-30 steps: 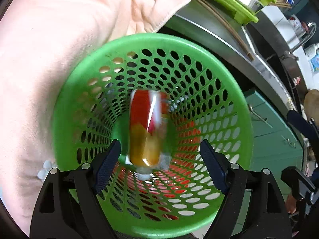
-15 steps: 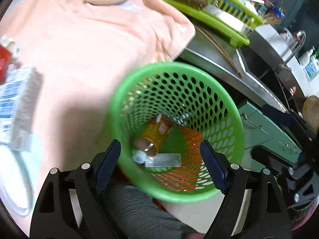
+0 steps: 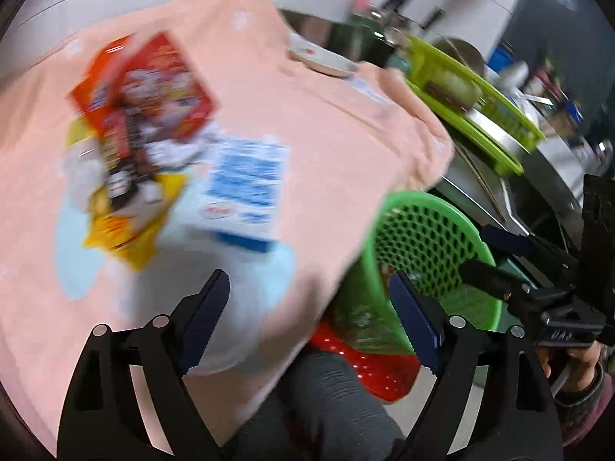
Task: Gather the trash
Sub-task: 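Move both tools back over the remaining trash on the towel, then grasp the white lid with the left tool while the right tool grasps a flat milk pouch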
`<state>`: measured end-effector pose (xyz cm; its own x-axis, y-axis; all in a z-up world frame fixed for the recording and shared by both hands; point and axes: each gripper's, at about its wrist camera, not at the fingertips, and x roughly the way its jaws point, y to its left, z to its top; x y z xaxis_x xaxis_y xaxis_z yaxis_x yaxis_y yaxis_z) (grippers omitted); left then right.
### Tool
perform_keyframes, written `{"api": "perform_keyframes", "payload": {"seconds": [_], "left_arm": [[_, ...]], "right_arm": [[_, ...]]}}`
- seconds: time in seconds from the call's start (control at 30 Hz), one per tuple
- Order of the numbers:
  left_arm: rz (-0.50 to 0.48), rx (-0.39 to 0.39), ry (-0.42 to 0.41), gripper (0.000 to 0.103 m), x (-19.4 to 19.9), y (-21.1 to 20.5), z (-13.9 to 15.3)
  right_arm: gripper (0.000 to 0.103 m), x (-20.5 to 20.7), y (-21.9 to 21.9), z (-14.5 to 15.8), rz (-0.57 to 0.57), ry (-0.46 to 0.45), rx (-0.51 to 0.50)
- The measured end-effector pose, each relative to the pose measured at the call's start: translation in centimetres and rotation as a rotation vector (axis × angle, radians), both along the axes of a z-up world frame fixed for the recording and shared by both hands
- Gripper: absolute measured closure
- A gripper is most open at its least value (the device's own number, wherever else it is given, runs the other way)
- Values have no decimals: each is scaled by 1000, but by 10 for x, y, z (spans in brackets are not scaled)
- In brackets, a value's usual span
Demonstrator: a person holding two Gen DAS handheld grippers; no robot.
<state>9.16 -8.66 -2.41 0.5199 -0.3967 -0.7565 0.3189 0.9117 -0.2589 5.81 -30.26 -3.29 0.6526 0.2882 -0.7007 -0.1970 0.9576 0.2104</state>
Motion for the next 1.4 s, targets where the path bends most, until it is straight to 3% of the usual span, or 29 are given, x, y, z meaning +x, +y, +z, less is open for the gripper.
{"api": "perform_keyframes", "payload": {"seconds": [0.23,0.47,0.6,1.03,1.17,1.27,1.4], "left_arm": [[134,-39,15,19,-10,61,-12],[182,-59,20,19,-18,88,-22],[189,-66,21,18,-21,98,-27],[165,-43,24,15,-21,101,-39],[161,-22,21,10,-21,98,-41],[141,-3,14,10,-19,91,-41],[116,37,9,8,-15,78,-43]], "right_arm": [[17,49,54,5,54,82,105],[17,98,94,6,26,173,159],[17,122,110,2,-26,214,135],[17,168,142,-25,-110,345,73],[18,178,147,-34,-124,375,52],[26,179,145,-38,-117,384,40],[28,176,138,-38,-96,376,55]]}}
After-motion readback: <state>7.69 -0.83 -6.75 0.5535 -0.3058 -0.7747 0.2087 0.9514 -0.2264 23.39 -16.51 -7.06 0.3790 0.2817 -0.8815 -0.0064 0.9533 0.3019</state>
